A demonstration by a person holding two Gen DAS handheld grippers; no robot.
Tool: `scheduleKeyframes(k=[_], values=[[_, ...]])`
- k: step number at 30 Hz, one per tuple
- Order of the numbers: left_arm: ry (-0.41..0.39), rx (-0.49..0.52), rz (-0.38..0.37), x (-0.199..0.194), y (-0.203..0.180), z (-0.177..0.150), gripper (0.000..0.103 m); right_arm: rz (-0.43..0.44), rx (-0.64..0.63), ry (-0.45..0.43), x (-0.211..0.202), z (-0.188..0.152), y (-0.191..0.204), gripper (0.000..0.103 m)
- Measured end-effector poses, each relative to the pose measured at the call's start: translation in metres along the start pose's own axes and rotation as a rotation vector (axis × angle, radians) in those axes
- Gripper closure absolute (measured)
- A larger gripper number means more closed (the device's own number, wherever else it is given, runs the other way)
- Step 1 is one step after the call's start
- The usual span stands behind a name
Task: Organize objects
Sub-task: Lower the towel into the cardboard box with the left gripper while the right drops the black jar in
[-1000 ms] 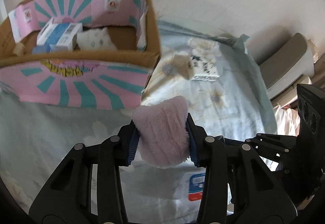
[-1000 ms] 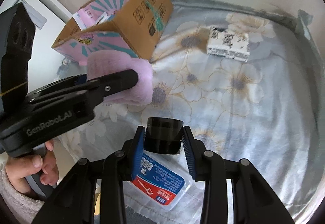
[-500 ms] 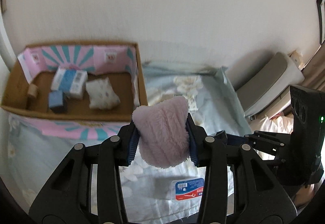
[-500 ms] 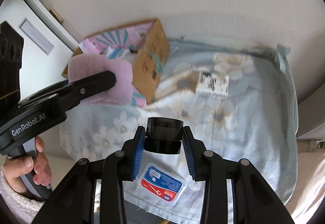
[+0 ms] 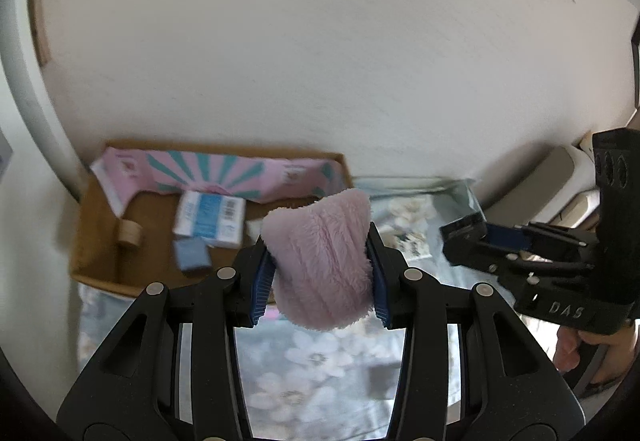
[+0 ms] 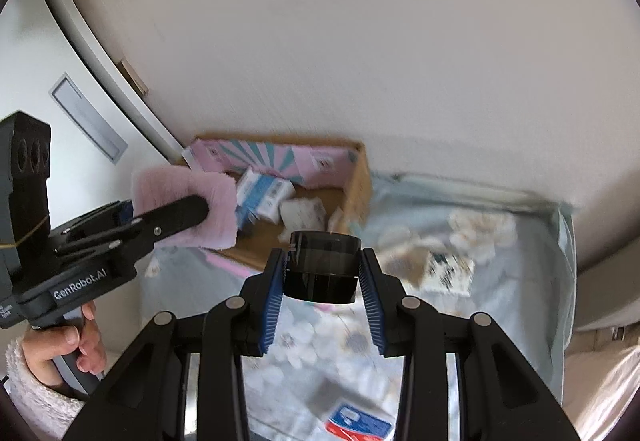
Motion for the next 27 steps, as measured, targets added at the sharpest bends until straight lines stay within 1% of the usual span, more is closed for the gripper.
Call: scheduleKeyframes(k=[5, 12, 16, 19, 23, 27], values=[[0.001, -0.008, 0.028, -0.007, 0.037, 0.012, 0.065, 0.002, -0.011, -0.005, 0.008, 0.027, 0.024, 0.069], [0.033, -0.023, 0.056, 0.0, 0.088, 0.02, 0.065, -0.001, 0.003, 0.025, 0.038, 0.052, 0.046, 0.069], [0.06, -0.03, 0.075, 0.012, 0.113, 0.023, 0.065, -0.02, 0.004, 0.049, 0.055, 0.06, 0.056, 0.069], [0.087, -0.021, 0.105, 0.024, 0.127, 0.023, 0.065, -0.023, 0.012, 0.058, 0.067, 0.063, 0.061, 0.069], [0.128, -0.016, 0.114, 0.043, 0.143, 0.019, 0.065, -0.026, 0.035, 0.079, 0.088, 0.063, 0.063, 0.069], [0.159, -0.016, 0.097, 0.06, 0.157, 0.016, 0.065, -0.025, 0.064, 0.114, 0.11, 0.06, 0.062, 0.069]])
Point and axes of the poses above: each gripper's, at about its wrist camera, not at the fingertips, and x roughly the way its jaws point, y to its left, z to its top, the point moved 3 cm from there along x, roughly the way its jaws point, and after that the axes turned 15 degrees about y, right-handed, at the moved point
